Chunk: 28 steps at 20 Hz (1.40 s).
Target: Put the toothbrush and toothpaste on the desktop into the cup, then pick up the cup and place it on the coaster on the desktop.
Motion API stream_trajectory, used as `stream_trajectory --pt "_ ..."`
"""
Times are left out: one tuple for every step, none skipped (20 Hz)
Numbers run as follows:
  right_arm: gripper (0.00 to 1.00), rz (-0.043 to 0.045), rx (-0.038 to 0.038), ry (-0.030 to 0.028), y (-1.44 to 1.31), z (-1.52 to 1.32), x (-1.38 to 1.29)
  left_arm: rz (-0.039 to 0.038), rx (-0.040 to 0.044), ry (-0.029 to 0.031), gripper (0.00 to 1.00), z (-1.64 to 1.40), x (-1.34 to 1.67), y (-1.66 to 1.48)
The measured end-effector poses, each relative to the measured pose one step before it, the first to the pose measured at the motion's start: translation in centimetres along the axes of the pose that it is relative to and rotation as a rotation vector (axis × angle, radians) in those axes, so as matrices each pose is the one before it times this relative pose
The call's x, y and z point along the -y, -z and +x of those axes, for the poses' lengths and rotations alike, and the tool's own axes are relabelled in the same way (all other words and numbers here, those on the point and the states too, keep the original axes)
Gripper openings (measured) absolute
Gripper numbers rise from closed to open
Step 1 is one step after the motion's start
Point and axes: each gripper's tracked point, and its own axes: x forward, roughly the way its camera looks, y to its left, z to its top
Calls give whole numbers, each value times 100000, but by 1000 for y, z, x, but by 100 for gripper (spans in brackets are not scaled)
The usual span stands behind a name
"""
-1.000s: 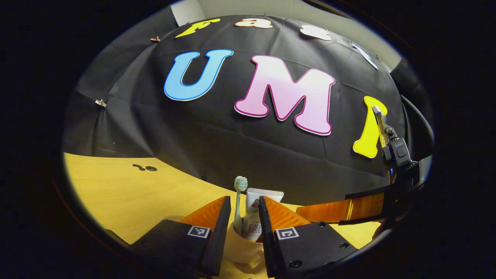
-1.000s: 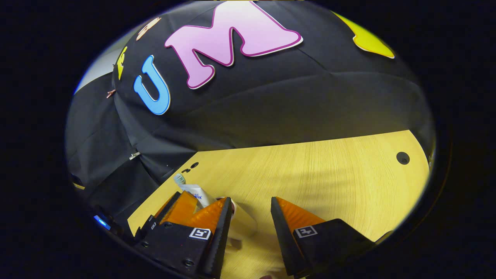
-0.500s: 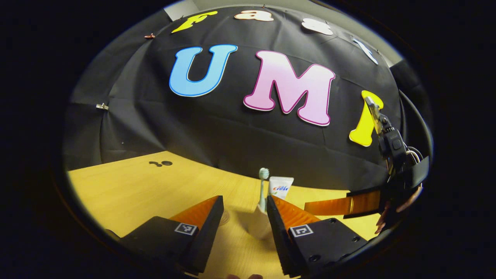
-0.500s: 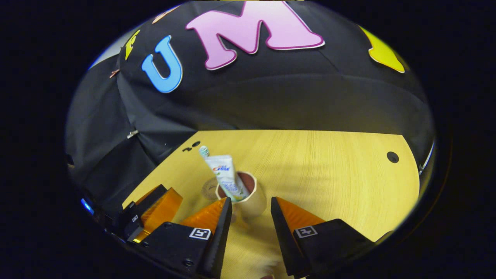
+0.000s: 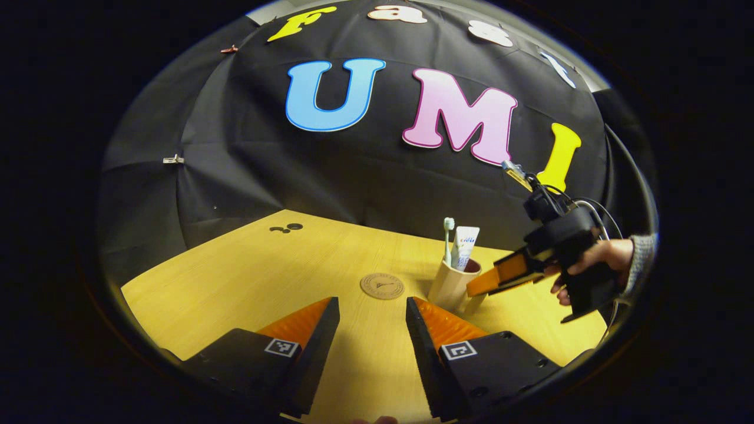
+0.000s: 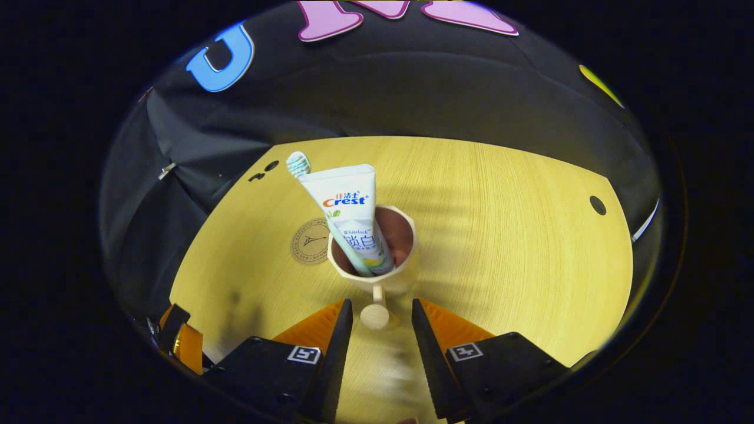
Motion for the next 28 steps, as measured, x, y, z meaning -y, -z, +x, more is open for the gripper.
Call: stream_trajectory --pt "63 -252 -1533 1139 -136 297 -140 17 -778 305 73 -327 -545 248" --pt "63 -583 -1102 2006 -126 506 79 -192 -919 574 73 -220 -353 444" --pt "53 -954 -838 2403 -171 311 100 -396 -820 608 73 -88 -353 291" --pt "63 -693 -1996 1873 187 341 -39 -644 -1143 698 73 -40 -235 327" --pt "62 -418 -1833 1852 300 149 -15 -731 -1049 561 73 -191 -203 412" --pt "60 -712 -1316 1030 248 146 -292 -787 -752 633 73 23 -137 182" --pt "59 -426 -362 1039 -11 44 -194 -516 -202 588 73 86 -59 44" --pt "44 -807 -441 2600 37 70 184 -131 56 462 73 113 -122 -13" --pt "30 -1168 856 1442 -42 -104 -97 -118 -53 335 73 12 -63 45" --pt "28 -1552 -50 547 -46 188 -123 -277 -93 273 73 72 -166 -121" --pt "20 -1121 543 276 49 -103 -69 -356 -33 234 73 -6 -188 -1" --pt "22 -964 435 123 166 56 34 -329 24 269 73 -10 -143 -101" --pt "19 -799 551 322 -20 -248 13 -105 115 290 73 68 -130 -110" --pt "16 -739 849 84 -69 -50 -93 152 92 -20 73 87 -99 -110" --pt "16 -57 862 322 -47 -63 10 240 77 9 73 42 -160 -174" --pt "13 -429 595 -288 -204 -346 -144 89 85 62 73 -22 -159 -110" --pt "7 997 802 -469 -321 -162 -105 -119 -33 80 73 8 -104 -24" --pt "12 1464 432 -1190 -322 -322 -204 -224 -50 9 73 -102 -118 8" --pt "13 1074 -32 -1142 -330 -281 -318 -233 -115 -19 73 -80 -124 124" --pt "12 -160 1012 -391 -503 -215 -216 -126 211 -181 73 -78 -149 -164" --pt "12 -754 792 -289 -515 -298 -312 -177 -75 94 73 -6 -47 53" --pt "12 -863 626 -967 -512 -138 -573 -228 200 -37 73 -125 -122 -150" --pt "12 -141 1027 -1171 -625 -167 -701 -202 149 72 73 -140 -64 -24" --pt "12 -632 206 -1506 -598 32 -1047 -57 126 -129 73 -129 -142 -80" --pt "12 -527 705 -1076 -620 212 -952 -33 287 -322 73 -50 -246 -70" --pt "13 -1049 106 -974 -424 211 -778 -225 317 -198 73 -159 -225 -135" --pt "12 -1221 -48 -895 -349 344 -842 -361 244 -480 73 -218 -277 -52" --pt "12 -1120 410 -984 -381 443 -883 -490 155 -353 73 -96 -323 -109"
